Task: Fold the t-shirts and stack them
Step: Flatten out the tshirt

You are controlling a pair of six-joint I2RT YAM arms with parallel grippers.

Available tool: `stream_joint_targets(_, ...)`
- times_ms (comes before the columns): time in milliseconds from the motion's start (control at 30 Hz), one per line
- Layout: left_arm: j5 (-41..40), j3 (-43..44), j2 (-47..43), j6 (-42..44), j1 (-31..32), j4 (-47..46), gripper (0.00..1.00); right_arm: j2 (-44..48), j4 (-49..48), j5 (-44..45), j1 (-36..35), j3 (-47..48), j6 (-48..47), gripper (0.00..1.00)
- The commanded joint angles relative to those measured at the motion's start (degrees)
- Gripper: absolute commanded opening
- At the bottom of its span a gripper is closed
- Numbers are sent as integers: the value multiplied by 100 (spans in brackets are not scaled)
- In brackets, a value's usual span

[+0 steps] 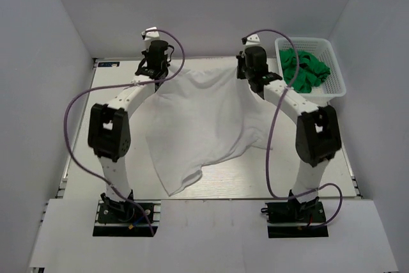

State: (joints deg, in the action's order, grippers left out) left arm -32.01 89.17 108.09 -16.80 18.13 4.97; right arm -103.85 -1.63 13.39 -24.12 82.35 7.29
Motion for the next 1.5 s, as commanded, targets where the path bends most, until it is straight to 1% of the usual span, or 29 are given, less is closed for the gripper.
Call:
stream_joint_targets(0, -148, 820, 849, 150, -186, -84, 0, -643, -48, 585, 144, 903, -18, 0)
stream_joint_targets(33, -148, 1292, 1123, 150, -239, -84, 0, -1211, 39, 621, 144, 1298, 26, 0)
stream_joint_targets(67, -148, 1592, 1422, 150, -240, -84, 2, -1382, 75, 691, 170, 1719, 79, 12)
stream_joint_targets(100, -148, 1882, 1712, 150, -292, -15, 11, -1766, 101, 709, 206, 1906, 97, 23)
stream_joint_targets(133, -78, 2433, 2002, 150, -362, -14, 29, -2161, 93, 700, 232, 2117, 106, 31)
stream_joint_targets(167, 10, 2630, 2397, 150, -363, -14, 55, -2540, 84, 700, 284, 2763, 89, 56)
stream_joint_targets(200, 245, 2745, 2488, 150, -424, -92, 99, -2717, 362, 605, 285, 3022, 71, 69)
stream_joint_targets(233, 352, 2929, 2541, 150, -477, -93, 100, -3024, 504, 586, 337, 3285, 80, 80)
stream_joint_targets(267, 405, 2983, 2541, 81, -477, -93, 100, -3209, 627, 464, 364, 3993, 88, 90)
stream_joint_targets(300, 537, 3062, 2489, 80, -477, -15, 100, -3229, 985, 254, 364, 4130, 149, 90)
stream_joint_targets(367, 608, 3063, 2331, 80, -477, 283, 100, -2844, 1042, 34, 364, 3888, 133, 90)
stream_joint_targets(400, 800, 3063, 2104, 158, -477, 415, 100, -2660, 1033, -107, 364, 3477, 132, 90)
stream_joint_targets(433, 915, 2889, 1963, 159, -477, 687, 100, -2031, 998, -308, 329, 2977, 150, 90)
stream_joint_targets(467, 977, 2739, 1787, 107, -477, 828, 100, -1807, 980, -310, 329, 2745, 185, 90)
stream_joint_targets(533, 1170, 2327, 1137, -41, -477, 1031, 100, -1159, 1085, -705, 364, 2033, 491, 90)
stream_joint_targets(567, 1301, 2081, 909, -113, -425, 1119, 100, -781, 1295, -732, 381, 1474, 780, 90)
stream_joint_targets(600, 1372, 1557, 680, -113, -424, 1250, 100, -420, 1453, -680, 408, 1303, 887, 90)
stream_joint_targets(633, 1477, 1264, 434, -183, -363, 1252, 100, -251, 1899, -619, 417, 1145, 1132, 90)
stream_joint_targets(667, 1835, 739, 6, -331, -363, 1321, 100, 194, 2086, -557, 452, 821, 1369, 90)
stream_joint_targets(733, 2320, 209, -349, -595, -363, 1375, 100, 470, 2602, -434, 461, 310, 1599, 90)
stream_joint_targets(767, 2635, -281, -498, -814, -311, 1436, 100, 593, 2737, -381, 496, -22, 1800, 90)
stream_joint_targets(800, 2812, -512, -743, -816, -310, 1436, 100, 951, 2869, -302, 539, -313, 1881, 90)
stream_joint_targets(900, 3279, -1172, -904, -1053, -249, 1384, 100, 1393, 3413, -65, 697, -903, 2092, 90)
stream_joint_targets(933, 3471, -1243, -965, -1141, -249, 1479, 100, 1499, 3458, -12, 785, -1235, 2110, 90)
stream_joint_targets(1100, 4272, -1744, -966, -1344, -56, 1559, 100, 1658, 3810, -56, 1049, -1905, 2294, 90)
stream_joint_targets(1167, 4204, -1972, -966, -1396, -55, 1638, 100, 1754, 3793, 49, 1198, -2239, 2330, 88)
stream_joint_targets(1333, 3905, -2175, -913, -1396, 59, 1841, 100, 1711, 3582, -257, 1427, -2592, 2215, 83)
stream_joint_targets(1367, 3904, -2228, -913, -1466, 59, 1841, 100, 1589, 3538, -292, 1497, -2705, 2198, 78)
stream_joint_targets(1467, 3904, -2334, -860, -1528, 59, 1788, 100, 1378, 3301, -591, 1568, -2785, 2163, 73)
